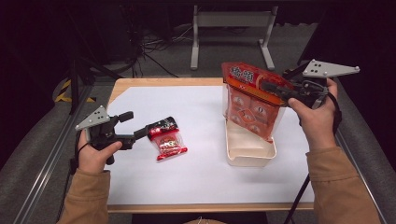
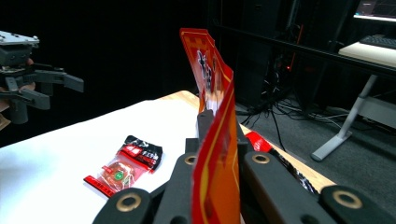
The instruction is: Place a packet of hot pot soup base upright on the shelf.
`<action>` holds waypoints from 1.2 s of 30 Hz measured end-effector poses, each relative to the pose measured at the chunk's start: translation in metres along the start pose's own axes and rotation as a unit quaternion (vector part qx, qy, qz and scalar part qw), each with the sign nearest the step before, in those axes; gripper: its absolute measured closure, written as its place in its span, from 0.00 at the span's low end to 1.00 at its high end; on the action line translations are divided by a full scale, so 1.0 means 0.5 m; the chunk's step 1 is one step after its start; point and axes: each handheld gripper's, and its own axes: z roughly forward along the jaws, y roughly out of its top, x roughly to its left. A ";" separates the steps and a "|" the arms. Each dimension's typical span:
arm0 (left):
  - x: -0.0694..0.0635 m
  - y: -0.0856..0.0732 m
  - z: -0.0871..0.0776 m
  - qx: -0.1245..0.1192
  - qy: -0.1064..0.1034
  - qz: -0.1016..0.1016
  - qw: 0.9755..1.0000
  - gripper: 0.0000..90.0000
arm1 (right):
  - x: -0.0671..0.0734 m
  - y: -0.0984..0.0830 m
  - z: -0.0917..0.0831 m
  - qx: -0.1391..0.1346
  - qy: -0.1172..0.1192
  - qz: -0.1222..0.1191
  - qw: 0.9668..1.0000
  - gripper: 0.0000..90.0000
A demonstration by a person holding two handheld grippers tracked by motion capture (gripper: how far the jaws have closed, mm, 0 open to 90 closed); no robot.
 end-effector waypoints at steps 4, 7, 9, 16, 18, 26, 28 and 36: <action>0.002 -0.001 0.000 0.001 0.001 -0.001 1.000 0.15 | -0.004 -0.013 0.000 -0.001 -0.004 0.009 1.000 1.00; 0.003 -0.002 0.000 0.001 0.001 -0.001 1.000 0.15 | -0.008 -0.022 0.001 -0.001 -0.007 0.014 1.000 1.00; 0.004 -0.003 0.001 0.001 0.001 -0.002 1.000 0.15 | -0.009 -0.024 0.001 0.000 -0.007 0.016 1.000 1.00; 0.004 -0.004 0.003 0.007 0.001 -0.001 1.000 0.15 | -0.015 -0.045 0.005 0.004 -0.015 0.025 1.000 1.00; 0.006 -0.004 0.003 0.008 0.002 0.003 1.000 0.15 | -0.018 -0.052 0.006 0.007 -0.018 0.026 0.999 1.00; 0.007 -0.007 0.005 0.009 0.002 -0.001 1.000 0.15 | -0.024 -0.080 0.012 0.007 -0.027 0.035 0.999 1.00; 0.007 -0.007 0.006 0.010 0.002 -0.003 1.000 0.15 | -0.026 -0.085 0.012 0.006 -0.026 0.037 0.999 1.00; 0.006 -0.009 0.009 0.012 0.001 -0.005 1.000 0.15 | -0.027 -0.101 0.014 0.011 -0.020 0.041 0.999 1.00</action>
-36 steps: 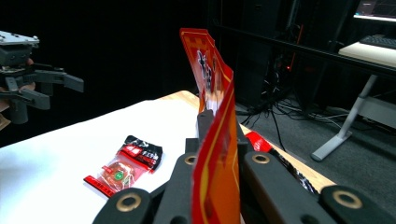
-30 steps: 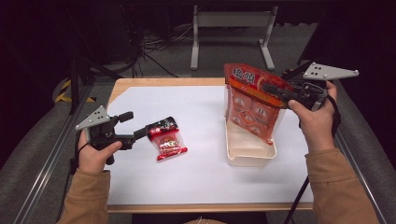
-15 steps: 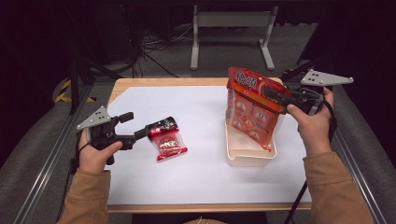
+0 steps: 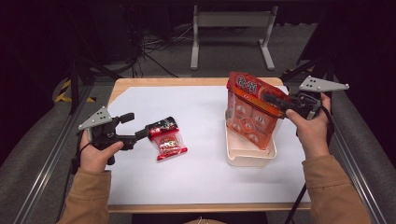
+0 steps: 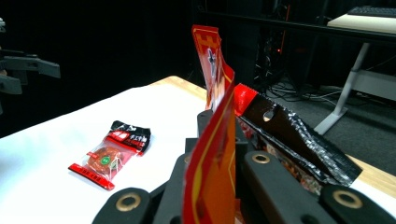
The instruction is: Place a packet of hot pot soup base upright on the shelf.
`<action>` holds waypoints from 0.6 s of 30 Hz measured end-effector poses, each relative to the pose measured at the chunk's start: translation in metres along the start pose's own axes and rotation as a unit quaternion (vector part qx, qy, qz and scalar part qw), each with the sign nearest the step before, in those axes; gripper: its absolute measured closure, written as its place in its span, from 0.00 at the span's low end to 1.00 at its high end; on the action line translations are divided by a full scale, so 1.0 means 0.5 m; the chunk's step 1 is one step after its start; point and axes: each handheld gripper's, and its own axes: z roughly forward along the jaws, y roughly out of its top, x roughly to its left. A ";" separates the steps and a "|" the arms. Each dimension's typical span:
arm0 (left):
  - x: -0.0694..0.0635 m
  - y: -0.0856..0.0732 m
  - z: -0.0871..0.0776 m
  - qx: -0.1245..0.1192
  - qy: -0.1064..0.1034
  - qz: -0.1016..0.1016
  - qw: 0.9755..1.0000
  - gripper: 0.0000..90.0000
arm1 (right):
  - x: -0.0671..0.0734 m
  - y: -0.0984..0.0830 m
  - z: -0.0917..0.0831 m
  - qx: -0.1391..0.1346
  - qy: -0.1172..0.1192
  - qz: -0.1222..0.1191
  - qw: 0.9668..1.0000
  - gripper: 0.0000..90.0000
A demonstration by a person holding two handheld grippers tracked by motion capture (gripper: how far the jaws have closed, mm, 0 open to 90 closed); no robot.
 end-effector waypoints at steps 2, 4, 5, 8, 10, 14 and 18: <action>0.000 0.000 0.000 0.000 0.000 0.000 1.000 0.15 | 0.000 -0.004 0.001 -0.002 0.003 0.003 1.000 1.00; 0.000 0.000 0.000 0.001 0.000 0.001 1.000 0.15 | -0.001 -0.007 0.000 -0.003 0.005 0.002 1.000 1.00; 0.001 0.000 0.001 0.001 0.000 0.002 1.000 0.15 | -0.001 -0.009 -0.001 -0.002 0.006 0.003 1.000 1.00; 0.001 -0.001 0.003 0.002 0.000 0.001 1.000 0.15 | -0.001 -0.013 -0.001 -0.003 0.012 0.007 1.000 0.99; 0.001 -0.001 0.004 0.003 0.000 0.002 1.000 0.15 | 0.001 -0.015 -0.001 0.001 0.011 0.000 1.000 1.00; 0.001 0.000 0.006 0.002 -0.001 -0.001 1.000 0.15 | 0.001 -0.021 0.001 0.009 0.012 -0.002 1.000 0.99; 0.002 0.000 0.008 0.002 -0.002 0.002 1.000 0.15 | 0.001 -0.027 0.005 0.016 0.015 0.000 1.000 0.99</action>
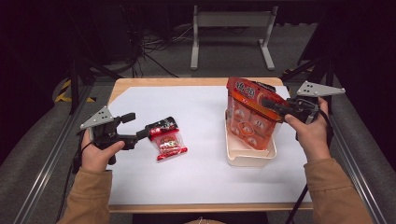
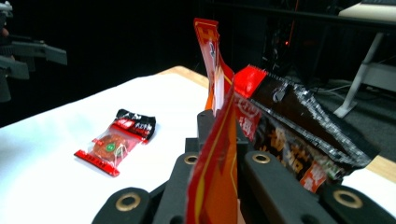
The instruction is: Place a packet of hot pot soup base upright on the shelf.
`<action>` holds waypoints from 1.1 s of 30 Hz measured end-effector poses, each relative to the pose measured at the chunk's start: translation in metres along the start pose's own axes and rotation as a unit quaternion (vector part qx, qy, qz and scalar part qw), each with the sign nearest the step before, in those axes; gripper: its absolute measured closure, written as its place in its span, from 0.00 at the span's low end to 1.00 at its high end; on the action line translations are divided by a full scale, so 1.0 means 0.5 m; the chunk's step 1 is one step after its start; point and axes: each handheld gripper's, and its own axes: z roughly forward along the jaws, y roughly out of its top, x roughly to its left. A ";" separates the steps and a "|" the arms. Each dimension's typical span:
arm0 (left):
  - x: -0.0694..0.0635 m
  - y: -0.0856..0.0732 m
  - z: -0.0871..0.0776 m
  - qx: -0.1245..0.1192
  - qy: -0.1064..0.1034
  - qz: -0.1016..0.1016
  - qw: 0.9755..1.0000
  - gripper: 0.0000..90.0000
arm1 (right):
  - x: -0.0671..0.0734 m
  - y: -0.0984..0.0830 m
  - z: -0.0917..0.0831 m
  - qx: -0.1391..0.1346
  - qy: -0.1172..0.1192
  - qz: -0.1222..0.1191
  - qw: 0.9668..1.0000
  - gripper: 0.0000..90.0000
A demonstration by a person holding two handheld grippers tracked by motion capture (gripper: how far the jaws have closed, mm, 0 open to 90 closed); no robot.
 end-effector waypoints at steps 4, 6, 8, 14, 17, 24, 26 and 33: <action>0.001 0.000 0.002 0.000 0.000 0.001 1.000 0.15 | 0.003 -0.014 0.016 0.027 0.002 -0.006 1.000 0.99; 0.002 0.000 0.002 0.003 0.000 -0.002 1.000 0.15 | 0.001 -0.021 0.019 0.022 0.009 0.004 1.000 1.00; 0.002 -0.001 0.004 0.004 0.002 -0.003 1.000 0.15 | 0.000 -0.024 0.018 0.025 0.010 0.006 1.000 0.99; 0.005 -0.003 0.010 0.012 0.004 -0.001 1.000 0.15 | 0.000 -0.033 0.018 0.039 0.011 0.010 0.999 1.00; 0.007 -0.005 0.014 0.017 0.008 0.000 1.000 0.14 | 0.000 -0.042 0.020 0.042 0.019 0.016 0.999 1.00; 0.011 -0.008 0.024 0.023 0.010 -0.002 1.000 0.11 | 0.004 -0.052 0.018 0.050 0.005 0.007 0.999 0.99; 0.012 -0.009 0.025 0.024 0.011 -0.002 1.000 0.11 | 0.002 -0.047 0.011 0.046 -0.003 0.007 0.999 0.99; 0.019 -0.013 0.035 0.031 0.011 -0.006 0.999 0.08 | -0.004 -0.046 -0.006 0.030 -0.012 0.018 0.999 0.90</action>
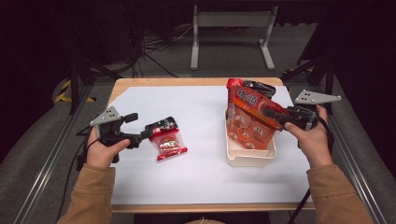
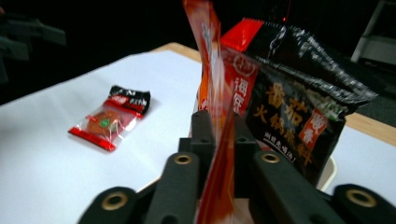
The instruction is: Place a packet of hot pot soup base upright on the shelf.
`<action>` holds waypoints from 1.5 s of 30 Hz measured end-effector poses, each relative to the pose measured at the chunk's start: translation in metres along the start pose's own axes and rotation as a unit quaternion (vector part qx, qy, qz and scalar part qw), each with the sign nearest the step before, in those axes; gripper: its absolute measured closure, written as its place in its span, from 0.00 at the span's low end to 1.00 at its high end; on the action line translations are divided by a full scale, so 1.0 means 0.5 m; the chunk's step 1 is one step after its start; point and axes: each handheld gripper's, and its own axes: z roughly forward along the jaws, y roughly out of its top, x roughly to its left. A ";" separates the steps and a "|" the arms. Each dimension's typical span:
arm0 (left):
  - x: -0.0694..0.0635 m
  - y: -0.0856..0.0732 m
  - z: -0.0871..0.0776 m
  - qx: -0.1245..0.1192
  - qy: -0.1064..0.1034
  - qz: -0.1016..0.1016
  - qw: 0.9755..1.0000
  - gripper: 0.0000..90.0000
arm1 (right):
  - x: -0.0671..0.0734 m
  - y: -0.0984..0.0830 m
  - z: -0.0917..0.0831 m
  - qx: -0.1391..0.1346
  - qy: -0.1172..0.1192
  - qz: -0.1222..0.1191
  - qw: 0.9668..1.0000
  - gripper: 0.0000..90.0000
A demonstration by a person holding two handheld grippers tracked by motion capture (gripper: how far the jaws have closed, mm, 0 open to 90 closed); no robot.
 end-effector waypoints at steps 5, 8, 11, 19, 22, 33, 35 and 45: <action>0.006 -0.003 0.007 0.003 0.006 -0.004 1.000 0.05 | -0.003 0.002 -0.020 -0.026 0.001 0.018 1.000 0.76; 0.011 -0.004 0.011 0.002 0.009 -0.011 1.000 0.05 | -0.003 0.004 -0.037 -0.041 0.006 0.025 0.999 0.66; 0.014 -0.006 0.015 0.009 0.010 -0.010 1.000 0.06 | 0.000 0.003 -0.054 -0.050 0.004 0.022 0.998 0.60; 0.021 -0.008 0.020 0.016 0.017 -0.008 1.000 0.10 | 0.007 -0.007 -0.107 -0.074 -0.013 0.017 0.997 0.55; 0.024 -0.009 0.020 0.017 0.022 -0.008 1.000 0.11 | 0.007 -0.013 -0.127 -0.078 -0.023 0.011 0.997 0.54; 0.034 -0.013 0.021 0.022 0.041 -0.007 0.999 0.14 | 0.008 -0.047 -0.179 -0.066 -0.068 0.012 0.995 0.49; 0.036 -0.014 0.021 0.023 0.041 -0.005 0.999 0.14 | 0.006 -0.052 -0.181 -0.064 -0.070 0.014 0.995 0.48; 0.043 -0.018 0.023 0.019 0.049 -0.012 0.999 0.14 | -0.010 -0.100 -0.161 -0.044 -0.097 0.027 0.994 0.44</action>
